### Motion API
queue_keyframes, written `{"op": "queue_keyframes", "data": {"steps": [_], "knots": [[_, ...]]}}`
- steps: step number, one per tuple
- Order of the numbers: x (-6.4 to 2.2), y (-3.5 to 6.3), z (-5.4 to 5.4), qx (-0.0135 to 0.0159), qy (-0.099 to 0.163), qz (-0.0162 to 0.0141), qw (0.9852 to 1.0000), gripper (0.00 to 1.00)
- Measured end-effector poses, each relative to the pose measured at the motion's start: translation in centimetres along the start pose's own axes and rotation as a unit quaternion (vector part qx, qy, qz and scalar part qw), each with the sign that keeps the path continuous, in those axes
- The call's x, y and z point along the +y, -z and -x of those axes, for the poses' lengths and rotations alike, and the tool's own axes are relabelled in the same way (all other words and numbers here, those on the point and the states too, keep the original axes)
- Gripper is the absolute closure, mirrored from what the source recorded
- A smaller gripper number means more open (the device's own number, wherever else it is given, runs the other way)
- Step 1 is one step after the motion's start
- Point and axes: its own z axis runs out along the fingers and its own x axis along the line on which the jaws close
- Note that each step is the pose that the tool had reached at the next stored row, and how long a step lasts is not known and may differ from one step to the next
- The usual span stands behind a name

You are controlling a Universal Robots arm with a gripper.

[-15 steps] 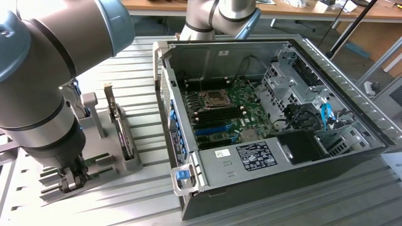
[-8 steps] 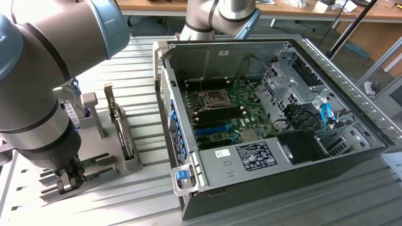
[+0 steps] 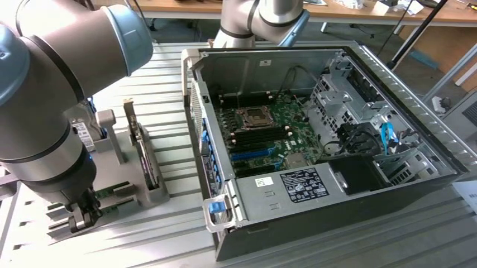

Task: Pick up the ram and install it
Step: 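Pick up the ram and move it above insertion slot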

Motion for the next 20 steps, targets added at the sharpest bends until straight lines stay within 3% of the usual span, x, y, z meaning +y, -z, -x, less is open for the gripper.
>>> {"op": "queue_keyframes", "data": {"steps": [10, 13, 20], "knots": [[0.02, -0.17, 0.0, 0.0, 0.0, 0.0, 1.0, 0.76], [0.02, -0.16, 0.0, 0.0, 0.0, 0.0001, 1.0, 0.88], [0.02, -0.16, 0.0, 0.0, 0.0, 0.0, 1.0, 0.88]]}}
